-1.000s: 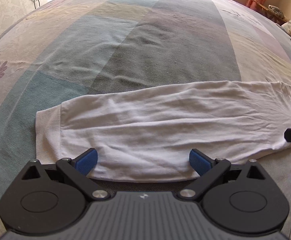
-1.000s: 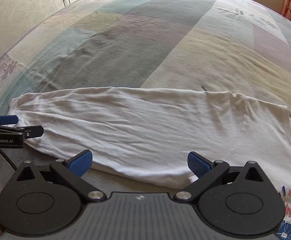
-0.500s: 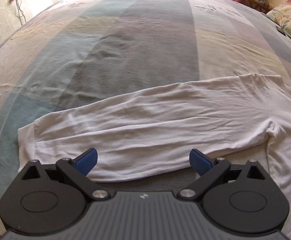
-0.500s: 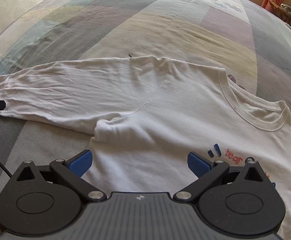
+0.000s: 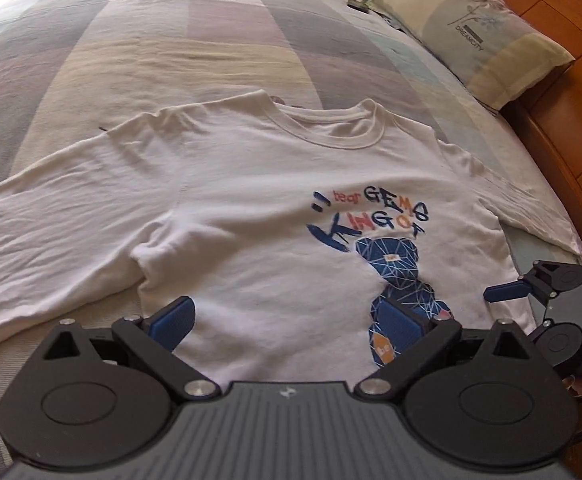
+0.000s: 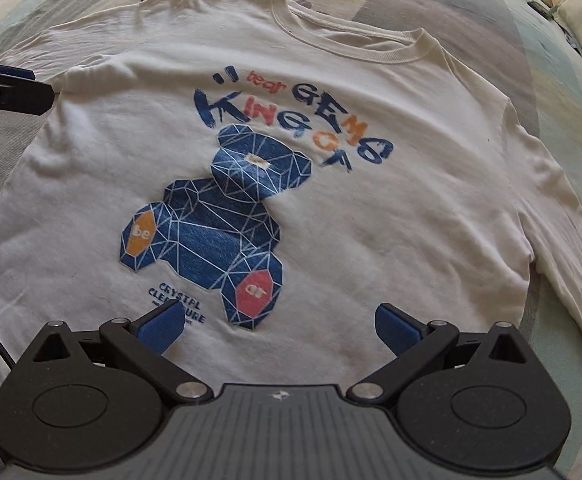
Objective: Fold clothes
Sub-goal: 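Move both open grippers back over the shirt toward the collar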
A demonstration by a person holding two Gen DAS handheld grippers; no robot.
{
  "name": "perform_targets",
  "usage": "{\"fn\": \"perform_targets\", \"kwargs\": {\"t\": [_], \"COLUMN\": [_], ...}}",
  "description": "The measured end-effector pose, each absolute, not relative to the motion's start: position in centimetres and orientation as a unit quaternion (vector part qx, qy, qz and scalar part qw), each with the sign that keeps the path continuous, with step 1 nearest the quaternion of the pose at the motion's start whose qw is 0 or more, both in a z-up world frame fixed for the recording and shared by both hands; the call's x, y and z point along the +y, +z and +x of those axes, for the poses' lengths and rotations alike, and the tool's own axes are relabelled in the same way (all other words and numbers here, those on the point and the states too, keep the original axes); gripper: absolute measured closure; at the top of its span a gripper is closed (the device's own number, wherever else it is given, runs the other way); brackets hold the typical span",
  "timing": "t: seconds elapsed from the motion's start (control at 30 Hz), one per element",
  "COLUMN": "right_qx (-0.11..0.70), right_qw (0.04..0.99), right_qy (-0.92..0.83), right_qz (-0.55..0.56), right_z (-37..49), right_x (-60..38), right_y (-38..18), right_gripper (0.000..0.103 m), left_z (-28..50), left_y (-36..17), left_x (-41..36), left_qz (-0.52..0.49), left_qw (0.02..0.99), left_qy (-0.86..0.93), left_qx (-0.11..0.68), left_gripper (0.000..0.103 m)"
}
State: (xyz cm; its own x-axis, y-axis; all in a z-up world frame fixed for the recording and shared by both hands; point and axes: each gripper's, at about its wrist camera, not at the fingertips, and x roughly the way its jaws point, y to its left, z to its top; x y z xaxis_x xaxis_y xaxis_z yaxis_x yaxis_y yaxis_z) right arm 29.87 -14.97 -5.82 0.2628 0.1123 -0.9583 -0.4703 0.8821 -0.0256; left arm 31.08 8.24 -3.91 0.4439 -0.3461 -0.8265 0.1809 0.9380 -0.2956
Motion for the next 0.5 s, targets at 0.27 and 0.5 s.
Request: {"fn": "perform_targets", "kwargs": {"t": [0.27, 0.5], "right_qx": [0.563, 0.516], "right_qw": [0.789, 0.822], "right_qy": [0.204, 0.211], "right_qz": [-0.136, -0.121], "right_z": [28.6, 26.6], "right_x": [-17.1, -18.1], "right_y": [-7.3, -7.8], "right_gripper": [0.000, 0.000], "left_z": [29.3, 31.6], "left_y": [-6.8, -3.8], "left_x": [7.2, 4.6], "left_qz": [-0.032, 0.000], "left_qw": [0.827, 0.844], "left_qy": [-0.096, -0.095], "left_qx": [0.553, 0.528], "left_gripper": [0.005, 0.005]}}
